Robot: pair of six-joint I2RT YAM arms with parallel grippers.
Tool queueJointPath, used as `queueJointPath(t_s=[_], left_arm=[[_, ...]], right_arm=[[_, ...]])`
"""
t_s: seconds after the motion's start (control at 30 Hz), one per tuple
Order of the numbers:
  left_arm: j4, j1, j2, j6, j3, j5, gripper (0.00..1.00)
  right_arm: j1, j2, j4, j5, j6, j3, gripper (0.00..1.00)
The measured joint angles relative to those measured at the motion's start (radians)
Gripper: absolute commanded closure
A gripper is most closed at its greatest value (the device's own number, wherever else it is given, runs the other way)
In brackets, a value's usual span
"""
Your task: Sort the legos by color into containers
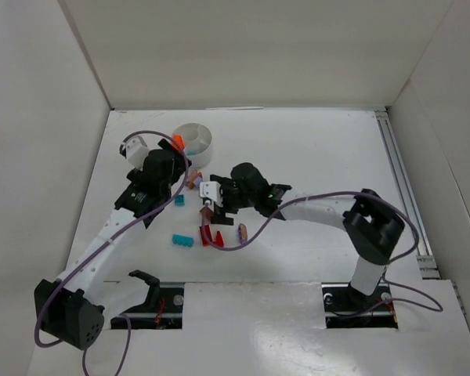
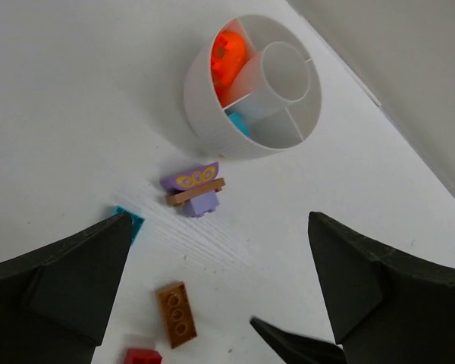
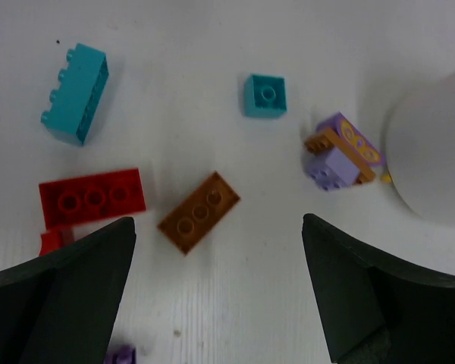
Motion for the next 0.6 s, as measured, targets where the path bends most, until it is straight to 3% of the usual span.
queueJointPath(t_s=[0.2, 0.6], left_arm=[[-0.077, 0.000, -0.097, -0.074, -0.094, -0.009, 0.00], [-0.127, 0.000, -0.225, -0.150, -0.177, -0.037, 0.00]], right_arm=[[0.019, 0.267, 0.037, -0.076, -0.010, 0.224, 0.07], [0.045, 0.514, 0.046, -0.091, 0.025, 0.451, 0.09]])
